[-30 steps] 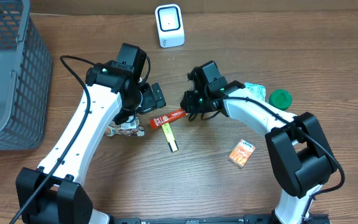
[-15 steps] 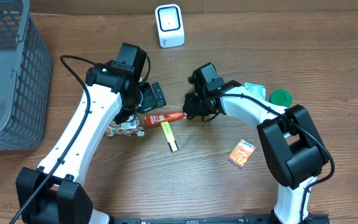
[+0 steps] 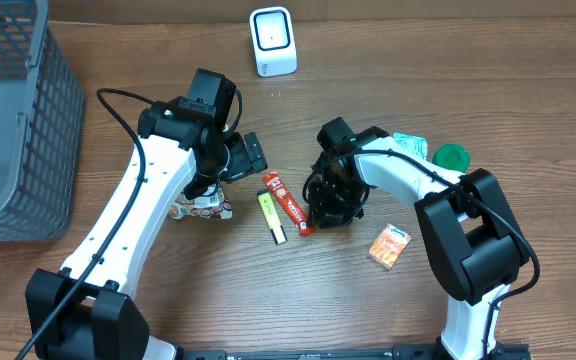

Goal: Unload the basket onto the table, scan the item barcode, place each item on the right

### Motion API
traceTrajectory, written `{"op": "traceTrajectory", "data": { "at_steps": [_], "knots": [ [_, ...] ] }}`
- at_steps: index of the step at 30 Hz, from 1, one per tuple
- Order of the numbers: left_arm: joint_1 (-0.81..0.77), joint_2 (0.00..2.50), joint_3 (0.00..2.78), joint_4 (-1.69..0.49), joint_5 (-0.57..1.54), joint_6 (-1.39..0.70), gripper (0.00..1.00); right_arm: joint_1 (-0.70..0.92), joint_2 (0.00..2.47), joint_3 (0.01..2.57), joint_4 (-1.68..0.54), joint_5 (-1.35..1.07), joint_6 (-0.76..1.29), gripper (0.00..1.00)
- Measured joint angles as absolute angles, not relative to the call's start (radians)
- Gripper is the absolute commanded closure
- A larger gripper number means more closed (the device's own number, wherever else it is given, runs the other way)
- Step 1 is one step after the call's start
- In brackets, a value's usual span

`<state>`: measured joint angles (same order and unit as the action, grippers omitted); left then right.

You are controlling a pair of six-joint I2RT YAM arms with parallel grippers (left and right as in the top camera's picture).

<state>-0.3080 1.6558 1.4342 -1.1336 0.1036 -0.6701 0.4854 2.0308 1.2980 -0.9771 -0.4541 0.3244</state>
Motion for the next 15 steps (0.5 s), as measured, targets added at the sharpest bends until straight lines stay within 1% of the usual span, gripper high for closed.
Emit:
{"op": "traceTrajectory", "data": {
  "at_steps": [9,15],
  "knots": [
    [-0.308,1.655,1.434,-1.137,0.104,-0.670,0.00,0.500,1.967,1.317,-0.995,-0.409,0.278,0.69],
    [-0.308,1.655,1.434,-1.137,0.104,-0.670,0.00,0.600,1.960,1.326,-0.979,-0.322,0.269,0.69]
  ]
}}
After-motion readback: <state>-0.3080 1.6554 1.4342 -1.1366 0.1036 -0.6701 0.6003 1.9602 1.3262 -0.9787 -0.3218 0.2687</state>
